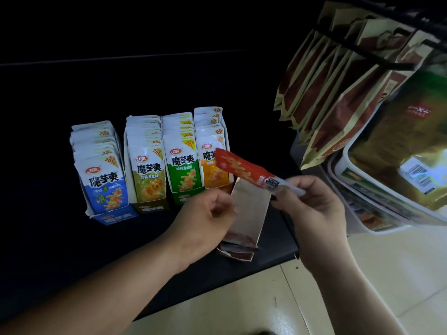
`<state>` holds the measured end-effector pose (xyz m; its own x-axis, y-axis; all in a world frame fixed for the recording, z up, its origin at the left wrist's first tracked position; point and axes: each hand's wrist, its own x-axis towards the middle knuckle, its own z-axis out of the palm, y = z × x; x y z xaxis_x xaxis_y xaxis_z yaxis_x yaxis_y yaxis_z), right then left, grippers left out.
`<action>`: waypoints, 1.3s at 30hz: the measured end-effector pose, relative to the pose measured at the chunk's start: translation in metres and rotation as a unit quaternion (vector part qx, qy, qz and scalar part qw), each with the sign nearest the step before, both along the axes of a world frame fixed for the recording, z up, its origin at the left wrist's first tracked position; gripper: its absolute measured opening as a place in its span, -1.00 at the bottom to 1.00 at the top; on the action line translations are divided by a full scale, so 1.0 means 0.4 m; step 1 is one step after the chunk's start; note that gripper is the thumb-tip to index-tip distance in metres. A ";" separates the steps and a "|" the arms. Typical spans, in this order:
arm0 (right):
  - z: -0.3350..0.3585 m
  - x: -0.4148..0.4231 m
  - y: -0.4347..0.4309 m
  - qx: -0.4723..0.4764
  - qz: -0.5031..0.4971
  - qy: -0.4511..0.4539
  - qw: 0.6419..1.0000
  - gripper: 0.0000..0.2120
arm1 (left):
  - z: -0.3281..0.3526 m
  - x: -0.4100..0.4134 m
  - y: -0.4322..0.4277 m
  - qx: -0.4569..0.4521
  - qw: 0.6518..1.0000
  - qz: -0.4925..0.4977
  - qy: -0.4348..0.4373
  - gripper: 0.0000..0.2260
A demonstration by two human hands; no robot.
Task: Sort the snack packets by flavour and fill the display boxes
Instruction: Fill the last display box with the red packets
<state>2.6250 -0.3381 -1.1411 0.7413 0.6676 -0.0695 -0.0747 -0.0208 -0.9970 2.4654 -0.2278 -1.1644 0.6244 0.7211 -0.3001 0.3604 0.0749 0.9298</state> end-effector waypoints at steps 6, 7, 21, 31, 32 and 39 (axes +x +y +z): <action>0.057 -0.004 -0.022 0.028 -0.016 -0.252 0.967 -0.93 | 0.020 -0.040 -0.001 0.067 0.997 0.035 -0.001 -0.86; 0.068 -0.009 -0.024 0.039 -0.020 -0.262 0.964 -0.92 | 0.029 -0.038 -0.004 0.060 0.998 0.025 0.002 -0.81; -0.029 -0.013 0.010 -0.191 0.187 -0.273 0.924 -0.96 | 0.016 -0.084 0.010 0.199 0.951 -0.211 0.107 -0.20; -0.091 -0.005 -0.031 -0.136 -0.048 -0.134 0.981 -0.66 | -0.067 -0.013 0.030 0.219 0.969 -0.073 0.087 -0.56; -0.099 -0.010 -0.032 -0.163 -0.033 -0.114 0.980 -0.63 | -0.075 -0.007 0.029 0.216 0.970 -0.060 0.092 -0.56; -0.147 -0.066 -0.034 -0.202 0.090 -0.085 0.972 -0.58 | -0.128 -0.046 0.023 0.165 0.970 -0.109 0.141 -0.49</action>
